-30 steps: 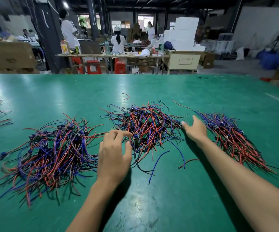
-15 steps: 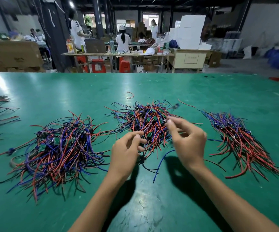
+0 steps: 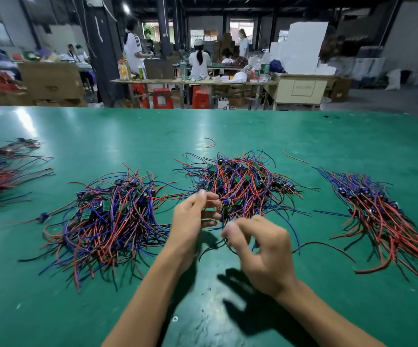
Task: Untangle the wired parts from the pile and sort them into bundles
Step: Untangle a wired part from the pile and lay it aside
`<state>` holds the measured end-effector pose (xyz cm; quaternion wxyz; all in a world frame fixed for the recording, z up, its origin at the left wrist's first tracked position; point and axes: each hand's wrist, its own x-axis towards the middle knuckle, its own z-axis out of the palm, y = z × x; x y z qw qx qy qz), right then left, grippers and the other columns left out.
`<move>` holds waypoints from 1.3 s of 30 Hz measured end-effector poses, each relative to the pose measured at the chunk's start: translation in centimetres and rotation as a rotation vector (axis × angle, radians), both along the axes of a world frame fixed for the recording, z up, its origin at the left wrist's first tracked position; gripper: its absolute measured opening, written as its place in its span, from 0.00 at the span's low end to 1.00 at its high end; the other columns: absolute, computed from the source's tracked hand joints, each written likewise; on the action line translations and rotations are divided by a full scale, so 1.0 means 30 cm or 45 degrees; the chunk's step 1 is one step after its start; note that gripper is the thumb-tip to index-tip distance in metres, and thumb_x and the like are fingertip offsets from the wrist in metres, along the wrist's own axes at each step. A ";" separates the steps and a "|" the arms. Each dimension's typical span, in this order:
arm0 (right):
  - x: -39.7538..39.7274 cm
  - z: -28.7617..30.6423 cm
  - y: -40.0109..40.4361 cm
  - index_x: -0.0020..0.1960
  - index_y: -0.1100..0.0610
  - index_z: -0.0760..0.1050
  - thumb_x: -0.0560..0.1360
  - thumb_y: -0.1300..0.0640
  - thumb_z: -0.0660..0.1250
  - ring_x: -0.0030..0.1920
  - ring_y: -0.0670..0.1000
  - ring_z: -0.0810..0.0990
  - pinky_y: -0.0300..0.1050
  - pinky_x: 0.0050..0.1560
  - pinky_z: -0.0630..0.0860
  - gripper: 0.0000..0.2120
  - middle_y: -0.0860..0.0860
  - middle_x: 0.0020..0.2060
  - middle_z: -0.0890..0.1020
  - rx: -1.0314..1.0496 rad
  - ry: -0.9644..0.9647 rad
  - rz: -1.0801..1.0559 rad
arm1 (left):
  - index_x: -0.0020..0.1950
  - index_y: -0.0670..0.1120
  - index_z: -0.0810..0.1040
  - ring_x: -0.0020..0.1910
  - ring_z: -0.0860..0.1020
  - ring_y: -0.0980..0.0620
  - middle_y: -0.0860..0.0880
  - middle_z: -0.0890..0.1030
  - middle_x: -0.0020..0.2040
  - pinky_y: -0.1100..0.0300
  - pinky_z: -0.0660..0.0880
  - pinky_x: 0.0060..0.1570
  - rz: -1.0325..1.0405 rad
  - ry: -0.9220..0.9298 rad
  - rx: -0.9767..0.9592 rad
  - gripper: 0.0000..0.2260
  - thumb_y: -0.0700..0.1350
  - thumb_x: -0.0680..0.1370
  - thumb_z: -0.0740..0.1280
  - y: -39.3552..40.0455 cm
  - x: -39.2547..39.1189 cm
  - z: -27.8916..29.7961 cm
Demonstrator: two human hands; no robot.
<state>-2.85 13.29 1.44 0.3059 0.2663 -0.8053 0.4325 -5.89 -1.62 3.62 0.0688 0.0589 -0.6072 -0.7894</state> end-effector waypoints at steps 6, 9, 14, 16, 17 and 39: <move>-0.088 0.019 0.057 0.62 0.40 0.78 0.81 0.55 0.68 0.40 0.45 0.82 0.42 0.41 0.78 0.13 0.46 0.48 0.85 -0.436 -0.578 0.111 | 0.48 0.47 0.85 0.25 0.67 0.58 0.50 0.81 0.36 0.68 0.64 0.26 -0.172 0.220 -0.442 0.13 0.48 0.84 0.63 0.011 0.019 -0.021; -0.111 0.006 0.074 0.69 0.40 0.73 0.81 0.58 0.68 0.45 0.48 0.83 0.43 0.46 0.80 0.21 0.47 0.56 0.84 -0.438 -0.680 0.262 | 0.48 0.46 0.86 0.25 0.70 0.63 0.52 0.82 0.35 0.73 0.64 0.27 -0.254 0.280 -0.575 0.12 0.46 0.84 0.63 0.033 0.027 -0.027; -0.134 -0.022 0.101 0.62 0.42 0.76 0.77 0.56 0.71 0.44 0.44 0.80 0.39 0.44 0.74 0.16 0.39 0.48 0.84 -0.085 -0.459 -0.133 | 0.47 0.50 0.86 0.34 0.77 0.60 0.53 0.85 0.38 0.69 0.71 0.35 0.131 0.377 -0.636 0.12 0.47 0.84 0.63 -0.019 0.022 0.013; -0.145 -0.031 0.124 0.58 0.42 0.77 0.76 0.52 0.71 0.46 0.43 0.76 0.42 0.46 0.72 0.12 0.38 0.47 0.81 0.147 -0.427 -0.342 | 0.47 0.51 0.86 0.38 0.80 0.58 0.54 0.85 0.38 0.64 0.73 0.39 0.486 0.386 -0.828 0.14 0.50 0.84 0.62 -0.082 0.010 0.028; -0.149 -0.030 0.133 0.56 0.42 0.77 0.76 0.49 0.71 0.49 0.44 0.76 0.43 0.48 0.71 0.09 0.39 0.47 0.80 0.219 -0.461 -0.402 | 0.47 0.52 0.86 0.39 0.80 0.54 0.54 0.84 0.38 0.60 0.74 0.40 0.694 0.330 -0.980 0.15 0.53 0.84 0.62 -0.117 0.008 0.030; -0.132 -0.029 -0.005 0.47 0.48 0.82 0.78 0.39 0.67 0.48 0.50 0.75 0.47 0.51 0.67 0.13 0.45 0.41 0.78 0.616 -0.192 -0.334 | 0.51 0.48 0.84 0.45 0.80 0.59 0.53 0.84 0.47 0.66 0.74 0.48 0.494 0.360 -0.813 0.13 0.34 0.79 0.63 -0.106 -0.005 0.002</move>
